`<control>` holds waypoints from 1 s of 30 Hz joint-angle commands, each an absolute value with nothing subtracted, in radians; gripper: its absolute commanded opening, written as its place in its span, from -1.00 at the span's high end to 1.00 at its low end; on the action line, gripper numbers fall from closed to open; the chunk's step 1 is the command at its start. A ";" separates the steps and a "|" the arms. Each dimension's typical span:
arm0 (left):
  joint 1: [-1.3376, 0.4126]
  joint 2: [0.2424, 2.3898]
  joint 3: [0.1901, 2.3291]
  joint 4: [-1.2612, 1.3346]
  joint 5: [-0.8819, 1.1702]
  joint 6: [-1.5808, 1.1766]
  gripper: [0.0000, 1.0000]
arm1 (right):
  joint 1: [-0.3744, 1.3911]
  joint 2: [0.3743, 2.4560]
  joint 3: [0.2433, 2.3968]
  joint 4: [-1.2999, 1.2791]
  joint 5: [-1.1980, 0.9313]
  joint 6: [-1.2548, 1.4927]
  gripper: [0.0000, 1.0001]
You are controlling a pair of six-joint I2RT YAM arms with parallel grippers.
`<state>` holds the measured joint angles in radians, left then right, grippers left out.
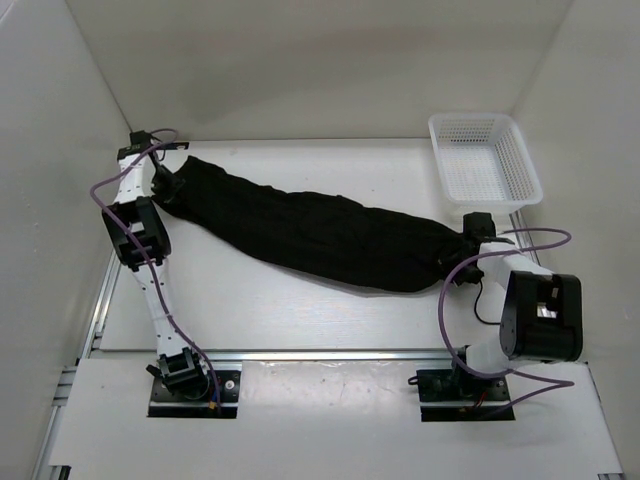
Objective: Fold and stack the trousers
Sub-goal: Fold the trousers
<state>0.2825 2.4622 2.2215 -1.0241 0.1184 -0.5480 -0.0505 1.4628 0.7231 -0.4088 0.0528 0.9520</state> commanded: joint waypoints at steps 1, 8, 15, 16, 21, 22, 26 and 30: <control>0.302 2.349 2.243 -1.025 0.083 -0.557 0.78 | -0.054 1.447 0.770 -0.423 0.123 0.951 1.00; 0.359 2.215 2.123 -1.025 0.081 -0.529 0.78 | -0.063 1.214 0.749 -0.580 0.238 0.917 1.00; 0.359 2.111 1.895 -0.976 0.032 -0.520 0.78 | -0.063 1.077 0.655 -0.684 0.245 0.930 0.91; 0.359 2.102 1.894 -0.966 0.019 -0.520 0.78 | -0.072 1.068 0.655 -0.684 0.245 0.916 0.49; 0.359 2.121 1.922 -0.986 0.061 -0.479 0.44 | -0.072 1.048 0.672 -0.684 0.235 0.879 -0.64; 0.359 2.121 1.943 -1.002 0.061 -0.479 0.27 | -0.072 1.039 0.683 -0.716 0.235 0.867 -0.77; 0.350 2.121 2.094 -1.113 -0.055 -0.456 -0.51 | -0.072 0.965 0.729 -0.794 0.262 0.832 -0.83; 0.341 2.086 2.222 -1.154 -0.091 -0.446 -0.68 | -0.072 0.856 0.808 -0.868 0.325 0.819 -0.76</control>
<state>0.3500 2.1620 2.1384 -1.1088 -0.0284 -0.4698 -0.0700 0.9157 0.7235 -0.7906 0.2508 0.8516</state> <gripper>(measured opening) 0.834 0.888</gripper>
